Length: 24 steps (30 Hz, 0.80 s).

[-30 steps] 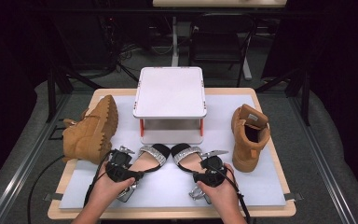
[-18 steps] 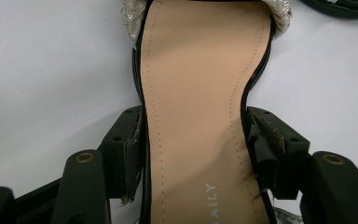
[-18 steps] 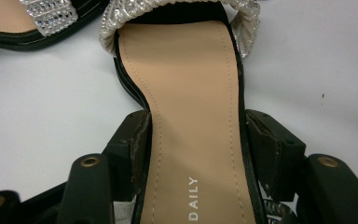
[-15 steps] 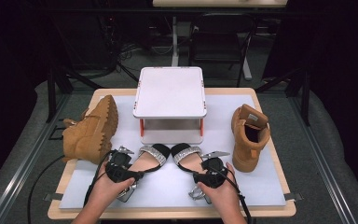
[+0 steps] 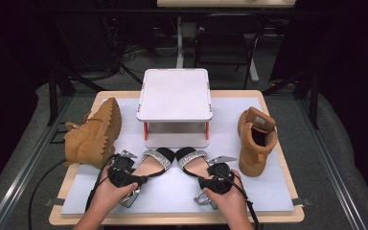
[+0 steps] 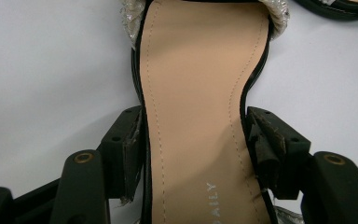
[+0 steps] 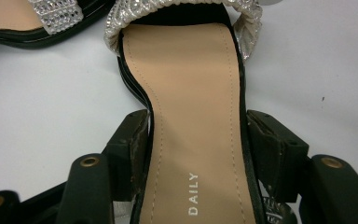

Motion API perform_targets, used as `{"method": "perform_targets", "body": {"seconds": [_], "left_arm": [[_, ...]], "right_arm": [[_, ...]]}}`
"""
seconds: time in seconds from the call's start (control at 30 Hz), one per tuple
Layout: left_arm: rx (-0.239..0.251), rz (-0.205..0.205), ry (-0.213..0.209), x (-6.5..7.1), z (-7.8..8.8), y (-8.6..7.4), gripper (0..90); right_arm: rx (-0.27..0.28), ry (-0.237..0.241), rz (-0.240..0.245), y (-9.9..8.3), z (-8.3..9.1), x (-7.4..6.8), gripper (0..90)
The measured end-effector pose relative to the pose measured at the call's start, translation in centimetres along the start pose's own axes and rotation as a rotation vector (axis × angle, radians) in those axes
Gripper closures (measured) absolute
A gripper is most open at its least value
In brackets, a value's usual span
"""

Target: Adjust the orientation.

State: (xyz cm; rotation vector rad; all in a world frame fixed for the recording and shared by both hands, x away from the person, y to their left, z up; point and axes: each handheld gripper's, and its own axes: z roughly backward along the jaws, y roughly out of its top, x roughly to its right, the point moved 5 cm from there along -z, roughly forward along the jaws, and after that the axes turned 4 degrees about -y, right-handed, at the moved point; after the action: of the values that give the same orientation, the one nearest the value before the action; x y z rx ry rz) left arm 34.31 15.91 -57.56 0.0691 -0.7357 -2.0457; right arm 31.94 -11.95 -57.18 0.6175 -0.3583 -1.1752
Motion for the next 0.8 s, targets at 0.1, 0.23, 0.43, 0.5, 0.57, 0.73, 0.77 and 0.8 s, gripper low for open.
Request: {"method": "perform_targets", "body": {"seconds": [0.1, 0.23, 0.43, 0.5, 0.57, 0.73, 0.77, 0.8], "left_arm": [[-0.003, 0.001, 0.001, 0.01, 0.0, 0.01, 39.8], [-0.007, -0.002, 0.004, 0.03, 0.01, 0.02, 39.8], [-0.085, 0.009, 0.021, 0.33, 0.17, -0.01, 39.4], [-0.124, 0.014, 0.013, 0.35, 0.09, -0.07, 39.7], [-0.136, 0.018, 0.01, 0.31, 0.02, -0.05, 39.7], [-0.199, 0.007, 0.011, 0.32, 0.04, 0.34, 40.5], [-0.21, 0.002, 0.01, 0.27, 0.01, 0.42, 40.5], [-0.217, 0.009, 0.011, 0.32, -0.02, 0.47, 40.5]], "right_arm": [[0.0, 0.005, 0.0, -0.03, 0.04, 0.01, 40.7], [-0.001, 0.005, 0.001, -0.06, 0.07, 0.03, 40.6], [-0.039, 0.006, 0.008, 0.02, 0.05, 0.0, 39.5], [-0.053, 0.012, 0.004, 0.11, 0.02, 0.07, 39.5], [-0.061, 0.017, 0.0, 0.16, 0.02, 0.12, 39.5], [-0.113, 0.038, 0.016, 0.48, 0.01, 0.35, 39.3], [-0.113, 0.048, 0.013, 0.59, -0.03, 0.26, 39.2], [-0.13, 0.051, 0.022, 0.66, 0.02, 0.3, 39.2]]}}
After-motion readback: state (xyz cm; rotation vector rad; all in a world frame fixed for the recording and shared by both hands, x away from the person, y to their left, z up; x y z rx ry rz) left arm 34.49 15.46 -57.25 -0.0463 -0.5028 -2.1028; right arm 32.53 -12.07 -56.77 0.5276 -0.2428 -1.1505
